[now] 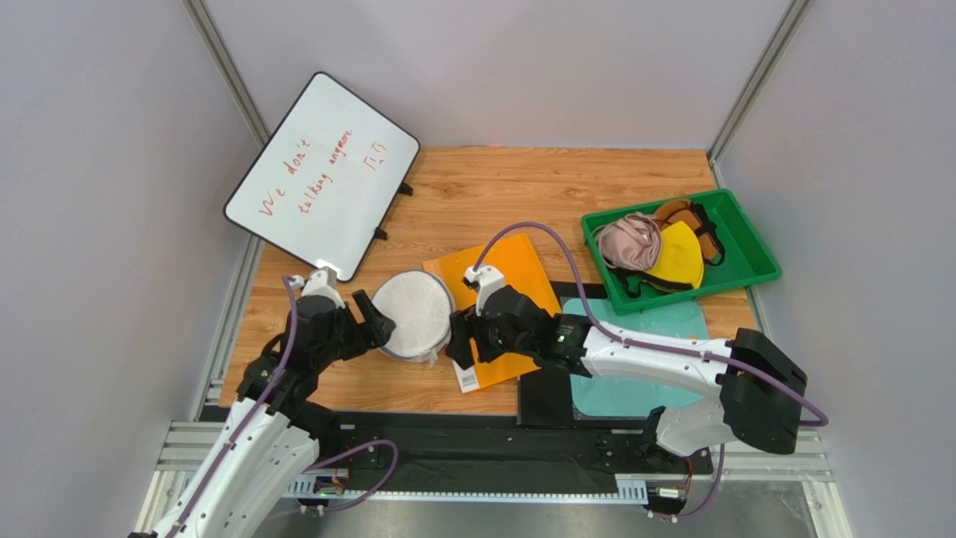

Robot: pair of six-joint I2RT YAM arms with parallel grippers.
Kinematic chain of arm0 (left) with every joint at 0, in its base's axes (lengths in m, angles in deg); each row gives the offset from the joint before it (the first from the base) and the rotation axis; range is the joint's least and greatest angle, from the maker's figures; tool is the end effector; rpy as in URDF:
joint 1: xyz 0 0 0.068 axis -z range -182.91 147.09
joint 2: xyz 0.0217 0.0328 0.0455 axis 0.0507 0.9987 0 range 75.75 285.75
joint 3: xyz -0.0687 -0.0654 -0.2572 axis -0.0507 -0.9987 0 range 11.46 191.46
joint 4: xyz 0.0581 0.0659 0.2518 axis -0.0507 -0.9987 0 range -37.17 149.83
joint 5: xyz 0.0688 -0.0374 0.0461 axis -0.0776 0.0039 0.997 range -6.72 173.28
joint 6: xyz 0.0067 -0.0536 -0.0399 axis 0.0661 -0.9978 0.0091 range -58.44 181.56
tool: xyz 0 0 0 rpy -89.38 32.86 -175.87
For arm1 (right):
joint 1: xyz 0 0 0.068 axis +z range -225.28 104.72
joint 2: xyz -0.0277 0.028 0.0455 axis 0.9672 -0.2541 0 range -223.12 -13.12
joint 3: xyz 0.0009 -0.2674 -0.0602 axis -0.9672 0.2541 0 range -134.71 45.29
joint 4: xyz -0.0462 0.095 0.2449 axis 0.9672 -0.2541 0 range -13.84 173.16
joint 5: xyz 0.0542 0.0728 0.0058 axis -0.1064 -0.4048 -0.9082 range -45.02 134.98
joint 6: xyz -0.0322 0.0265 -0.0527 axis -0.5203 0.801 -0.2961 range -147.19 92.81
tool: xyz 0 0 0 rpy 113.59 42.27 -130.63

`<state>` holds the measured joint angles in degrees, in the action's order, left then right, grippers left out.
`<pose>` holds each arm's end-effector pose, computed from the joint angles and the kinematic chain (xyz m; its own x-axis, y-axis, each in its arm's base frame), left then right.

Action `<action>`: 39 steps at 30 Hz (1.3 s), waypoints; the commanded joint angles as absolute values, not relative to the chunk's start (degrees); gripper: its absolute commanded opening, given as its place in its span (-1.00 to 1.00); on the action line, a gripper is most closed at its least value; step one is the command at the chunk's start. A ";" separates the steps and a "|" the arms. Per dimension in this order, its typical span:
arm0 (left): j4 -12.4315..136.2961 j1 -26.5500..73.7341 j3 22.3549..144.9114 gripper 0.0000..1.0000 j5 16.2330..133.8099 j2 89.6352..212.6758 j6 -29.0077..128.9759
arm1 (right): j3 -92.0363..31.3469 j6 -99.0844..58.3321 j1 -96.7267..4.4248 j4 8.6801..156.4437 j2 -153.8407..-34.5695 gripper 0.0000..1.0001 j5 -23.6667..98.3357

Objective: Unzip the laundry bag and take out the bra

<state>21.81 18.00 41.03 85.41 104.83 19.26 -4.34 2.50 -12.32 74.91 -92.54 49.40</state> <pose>0.1308 -0.0479 0.2269 -0.6424 -0.4746 -0.6018 -0.1396 0.8445 -0.5170 0.1487 0.2822 0.2233 -0.6695 -0.2253 -0.7078 -0.6086 0.7127 0.3488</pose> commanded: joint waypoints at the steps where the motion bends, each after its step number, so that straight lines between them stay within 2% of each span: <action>1: 23.97 17.66 40.74 0.65 84.60 104.75 17.62 | -2.70 -1.70 -11.65 84.63 -92.66 0.41 42.61; 5: 24.85 17.66 40.56 0.47 84.78 104.84 17.44 | -2.35 -3.90 -10.42 86.85 -93.28 0.37 41.28; 16: 24.50 17.66 40.03 0.41 86.18 105.98 17.79 | -5.25 -4.51 -7.69 87.81 -99.69 0.25 44.88; 29: 25.55 17.66 39.77 0.10 86.45 106.42 17.97 | -7.27 -4.78 -7.51 89.66 -102.16 0.08 48.58; 36: 25.64 17.66 40.03 -0.11 86.53 106.60 18.06 | -7.79 -5.22 -7.51 89.31 -102.68 -0.12 49.19; 39: 25.55 17.66 40.38 -0.14 86.71 106.51 18.15 | -7.97 -5.39 -7.51 89.40 -102.68 -0.26 49.28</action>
